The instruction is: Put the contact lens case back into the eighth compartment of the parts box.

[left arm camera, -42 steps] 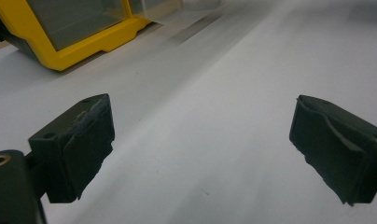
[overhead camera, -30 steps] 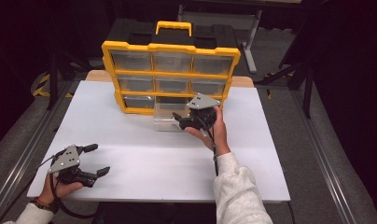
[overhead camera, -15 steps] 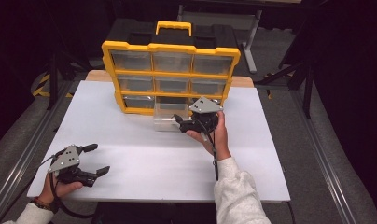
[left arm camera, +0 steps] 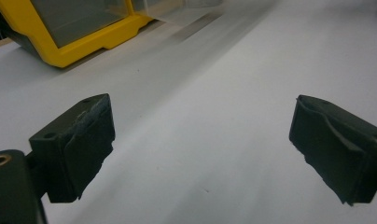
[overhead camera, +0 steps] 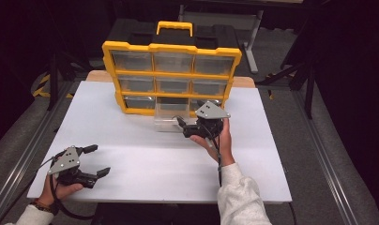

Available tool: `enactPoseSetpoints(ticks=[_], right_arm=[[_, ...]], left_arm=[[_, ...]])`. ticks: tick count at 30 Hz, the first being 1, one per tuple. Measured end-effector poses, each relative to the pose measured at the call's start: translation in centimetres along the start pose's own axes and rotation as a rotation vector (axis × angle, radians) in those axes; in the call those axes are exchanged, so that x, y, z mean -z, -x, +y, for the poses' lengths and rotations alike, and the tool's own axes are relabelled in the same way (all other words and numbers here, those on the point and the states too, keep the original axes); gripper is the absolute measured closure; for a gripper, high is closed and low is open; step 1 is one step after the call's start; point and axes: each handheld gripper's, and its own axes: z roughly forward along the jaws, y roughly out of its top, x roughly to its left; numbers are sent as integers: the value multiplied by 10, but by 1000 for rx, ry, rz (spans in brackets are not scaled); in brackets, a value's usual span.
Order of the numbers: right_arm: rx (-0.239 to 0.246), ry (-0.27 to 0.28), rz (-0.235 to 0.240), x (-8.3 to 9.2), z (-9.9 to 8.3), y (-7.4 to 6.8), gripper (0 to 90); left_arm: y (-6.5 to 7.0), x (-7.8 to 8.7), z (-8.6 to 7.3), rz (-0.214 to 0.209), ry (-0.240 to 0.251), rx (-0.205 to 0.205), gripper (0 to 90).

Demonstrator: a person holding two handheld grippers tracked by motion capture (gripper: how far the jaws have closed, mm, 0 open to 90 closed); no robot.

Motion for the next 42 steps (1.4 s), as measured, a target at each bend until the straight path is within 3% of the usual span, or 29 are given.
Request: enactPoseSetpoints(ticks=[28, 42], right_arm=[[90, 0, -5, 25, -5, -13, 123], [112, -1, 2, 40, -13, -16, 123]], left_arm=[[0, 1, 1, 2, -2, -9, 78], [1, 1, 2, 6, 0, -11, 78]])
